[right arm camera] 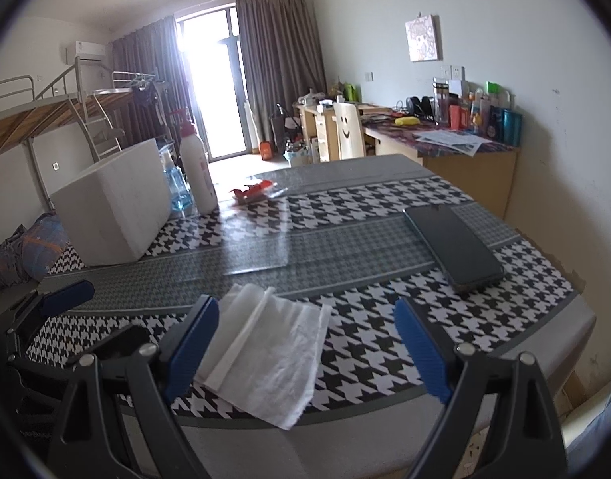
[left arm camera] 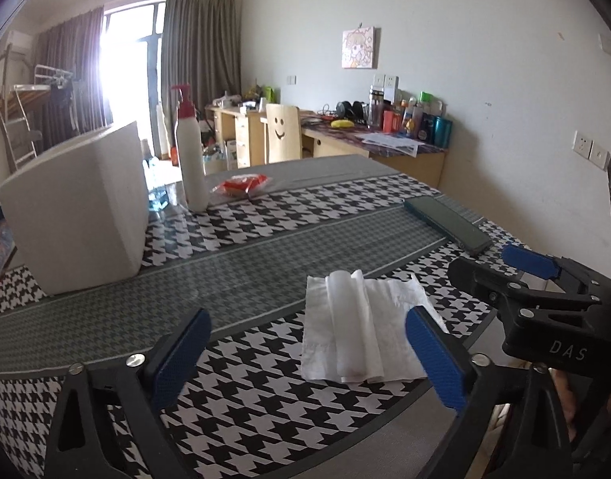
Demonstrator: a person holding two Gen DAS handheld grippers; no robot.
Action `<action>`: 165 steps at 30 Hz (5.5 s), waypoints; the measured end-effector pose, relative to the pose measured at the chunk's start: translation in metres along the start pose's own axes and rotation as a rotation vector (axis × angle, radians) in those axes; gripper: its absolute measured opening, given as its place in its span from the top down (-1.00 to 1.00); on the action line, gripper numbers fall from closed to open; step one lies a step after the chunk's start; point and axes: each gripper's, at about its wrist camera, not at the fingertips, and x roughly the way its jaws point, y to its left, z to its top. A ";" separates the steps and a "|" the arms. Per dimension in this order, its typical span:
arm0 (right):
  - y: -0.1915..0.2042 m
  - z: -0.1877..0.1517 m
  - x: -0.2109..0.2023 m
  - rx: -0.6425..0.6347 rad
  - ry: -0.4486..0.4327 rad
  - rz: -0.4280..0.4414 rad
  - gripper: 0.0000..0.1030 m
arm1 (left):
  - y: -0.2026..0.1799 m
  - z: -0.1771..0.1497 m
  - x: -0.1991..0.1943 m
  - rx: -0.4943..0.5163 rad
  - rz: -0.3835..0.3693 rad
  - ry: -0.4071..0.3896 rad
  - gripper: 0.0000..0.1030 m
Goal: Organize soft objects
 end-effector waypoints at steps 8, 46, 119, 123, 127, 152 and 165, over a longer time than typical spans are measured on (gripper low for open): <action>-0.006 -0.009 0.010 0.012 0.033 -0.017 -0.79 | -0.006 -0.005 0.022 0.023 -0.040 0.089 -0.67; -0.025 -0.019 0.026 0.050 0.096 -0.032 -0.79 | -0.026 -0.019 0.065 0.084 -0.082 0.234 0.40; -0.009 -0.007 0.037 -0.050 0.162 -0.046 0.90 | 0.038 -0.016 0.028 -0.044 -0.022 0.156 0.69; 0.000 -0.001 0.033 -0.052 0.143 -0.002 0.89 | 0.039 -0.016 0.027 -0.048 -0.022 0.159 0.69; 0.016 -0.003 0.036 -0.065 0.154 0.062 0.89 | 0.044 -0.018 0.025 -0.054 -0.019 0.158 0.69; 0.056 -0.008 0.038 -0.101 0.185 0.219 -0.30 | 0.059 -0.020 0.017 -0.072 0.000 0.150 0.68; 0.062 -0.022 0.064 -0.148 0.277 0.149 -0.32 | 0.055 -0.024 0.025 -0.041 0.013 0.187 0.58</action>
